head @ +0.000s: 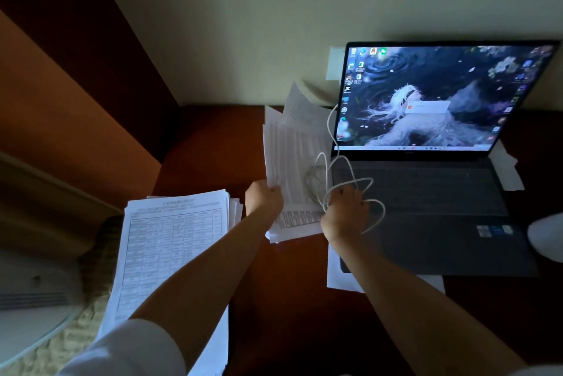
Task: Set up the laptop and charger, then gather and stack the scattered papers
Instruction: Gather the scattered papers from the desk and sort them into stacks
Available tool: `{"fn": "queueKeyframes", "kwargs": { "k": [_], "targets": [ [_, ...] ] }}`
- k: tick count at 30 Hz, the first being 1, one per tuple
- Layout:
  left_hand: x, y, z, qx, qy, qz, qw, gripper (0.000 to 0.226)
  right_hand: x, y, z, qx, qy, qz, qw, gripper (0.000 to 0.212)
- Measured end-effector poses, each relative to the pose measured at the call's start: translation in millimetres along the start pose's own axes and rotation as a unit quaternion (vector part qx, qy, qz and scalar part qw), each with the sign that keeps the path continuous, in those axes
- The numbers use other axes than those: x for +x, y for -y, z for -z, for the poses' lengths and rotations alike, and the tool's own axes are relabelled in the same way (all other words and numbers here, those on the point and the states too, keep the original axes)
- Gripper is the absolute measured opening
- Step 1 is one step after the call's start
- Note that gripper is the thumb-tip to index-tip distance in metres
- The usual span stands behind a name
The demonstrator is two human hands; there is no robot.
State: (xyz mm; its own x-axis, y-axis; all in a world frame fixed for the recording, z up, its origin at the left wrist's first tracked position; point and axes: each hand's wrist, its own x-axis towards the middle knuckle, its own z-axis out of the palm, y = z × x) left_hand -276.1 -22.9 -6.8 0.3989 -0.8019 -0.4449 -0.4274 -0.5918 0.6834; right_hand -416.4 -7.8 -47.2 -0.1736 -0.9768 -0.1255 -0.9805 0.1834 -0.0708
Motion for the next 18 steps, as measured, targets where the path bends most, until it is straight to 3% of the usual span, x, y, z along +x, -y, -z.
{"fn": "queueKeyframes", "kwargs": {
  "k": [4,8,13,18],
  "targets": [
    [-1.4,1.9,9.6,0.041,-0.024,-0.041,0.998,0.023,5.5,-4.2,3.1,-0.009,0.043,0.035,0.998,0.040],
    [11.7,11.1,50.1,0.057,-0.107,-0.051,0.991,0.028,2.8,-2.9,2.8,-0.007,0.038,0.048,0.998,0.034],
    [18.2,38.9,96.2,0.010,-0.225,0.027,0.974,0.030,1.3,3.5,5.5,-0.017,0.026,0.033,0.999,0.031],
    [5.3,68.8,88.7,-0.064,-0.205,0.084,0.973,0.027,-12.6,20.8,10.7,0.005,0.005,0.041,0.999,0.028]
  ]
}}
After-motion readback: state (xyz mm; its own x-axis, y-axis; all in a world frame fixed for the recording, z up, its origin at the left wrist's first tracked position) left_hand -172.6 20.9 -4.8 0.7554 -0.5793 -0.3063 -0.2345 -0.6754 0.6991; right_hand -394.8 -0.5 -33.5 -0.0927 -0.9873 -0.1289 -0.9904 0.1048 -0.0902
